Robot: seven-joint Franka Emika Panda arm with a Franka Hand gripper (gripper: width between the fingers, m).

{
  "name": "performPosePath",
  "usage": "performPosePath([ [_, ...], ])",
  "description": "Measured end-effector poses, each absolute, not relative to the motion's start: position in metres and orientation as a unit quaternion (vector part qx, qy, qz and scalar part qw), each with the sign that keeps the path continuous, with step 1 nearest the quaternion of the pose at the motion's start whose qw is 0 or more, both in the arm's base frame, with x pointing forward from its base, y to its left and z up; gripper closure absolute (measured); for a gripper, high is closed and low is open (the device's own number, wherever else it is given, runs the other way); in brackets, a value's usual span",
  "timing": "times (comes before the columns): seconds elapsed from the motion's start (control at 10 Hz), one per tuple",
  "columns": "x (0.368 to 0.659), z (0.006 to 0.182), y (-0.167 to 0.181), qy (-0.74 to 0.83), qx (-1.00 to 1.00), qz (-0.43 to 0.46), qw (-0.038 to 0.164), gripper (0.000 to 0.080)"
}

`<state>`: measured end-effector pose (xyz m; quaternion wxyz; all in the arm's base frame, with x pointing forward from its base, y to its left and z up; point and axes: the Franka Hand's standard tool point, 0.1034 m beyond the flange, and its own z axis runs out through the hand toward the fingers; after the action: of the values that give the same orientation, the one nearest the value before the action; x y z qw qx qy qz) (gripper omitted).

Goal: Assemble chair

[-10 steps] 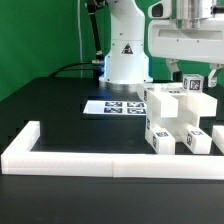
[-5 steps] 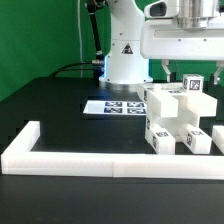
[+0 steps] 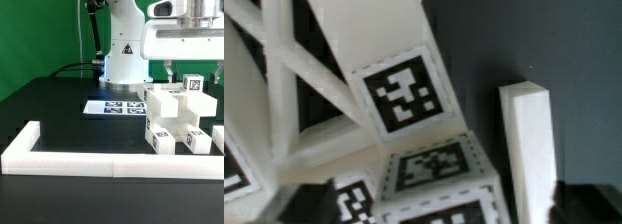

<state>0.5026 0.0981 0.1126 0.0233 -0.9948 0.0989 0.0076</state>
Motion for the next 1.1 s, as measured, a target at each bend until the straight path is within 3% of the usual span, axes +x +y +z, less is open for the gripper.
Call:
performPosePath([
  [0.2,0.5027,0.1126,0.0979,0.101,-0.995,0.008,0.023,0.0514],
  [0.5,0.5027,0.1126,0.0979,0.112,-0.993,0.008,0.023,0.0512],
  [1.1,0.5026,0.1126,0.0989,0.318,-0.948,0.013,0.023,0.0512],
])
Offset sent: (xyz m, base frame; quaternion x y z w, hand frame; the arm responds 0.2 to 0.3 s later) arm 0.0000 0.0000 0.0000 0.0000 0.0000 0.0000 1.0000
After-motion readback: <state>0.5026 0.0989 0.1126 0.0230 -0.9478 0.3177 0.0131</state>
